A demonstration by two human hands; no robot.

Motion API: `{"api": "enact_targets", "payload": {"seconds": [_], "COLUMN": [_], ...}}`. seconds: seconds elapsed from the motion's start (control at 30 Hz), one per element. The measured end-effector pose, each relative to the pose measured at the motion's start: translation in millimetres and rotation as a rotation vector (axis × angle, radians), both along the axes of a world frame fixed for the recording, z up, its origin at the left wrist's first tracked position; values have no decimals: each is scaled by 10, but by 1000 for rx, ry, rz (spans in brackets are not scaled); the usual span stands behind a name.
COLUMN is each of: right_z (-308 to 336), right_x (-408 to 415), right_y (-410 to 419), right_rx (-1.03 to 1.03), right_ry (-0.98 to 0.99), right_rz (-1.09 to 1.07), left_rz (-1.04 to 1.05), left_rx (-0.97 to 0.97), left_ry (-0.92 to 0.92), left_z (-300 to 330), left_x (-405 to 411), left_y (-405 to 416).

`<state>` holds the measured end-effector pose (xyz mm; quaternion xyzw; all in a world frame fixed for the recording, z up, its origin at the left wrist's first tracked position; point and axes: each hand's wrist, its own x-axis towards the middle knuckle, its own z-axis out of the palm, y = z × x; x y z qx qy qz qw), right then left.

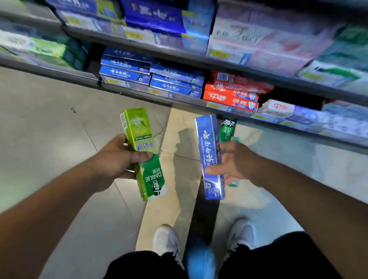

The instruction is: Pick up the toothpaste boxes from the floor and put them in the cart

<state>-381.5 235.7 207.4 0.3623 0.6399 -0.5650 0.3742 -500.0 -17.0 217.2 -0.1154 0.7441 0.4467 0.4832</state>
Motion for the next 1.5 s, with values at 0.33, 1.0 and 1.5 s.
{"api": "enact_targets", "payload": {"seconds": [0.33,1.0,1.5], "right_z": [3318,5976,6168], "right_x": [310,2071,5124], "right_y": [-98,323,1782], "right_rx": [102,225,389], "right_ry": [151,390,431], "right_rz": [20,-602,-1029], "left_rz": [-89,-754,-1211], "left_rx": [44,272,383], "left_ry": [28,311,268], "left_z": [3468,6007,6156], "left_x": [406,870,3661], "left_y": [-74,1449,4103]}}
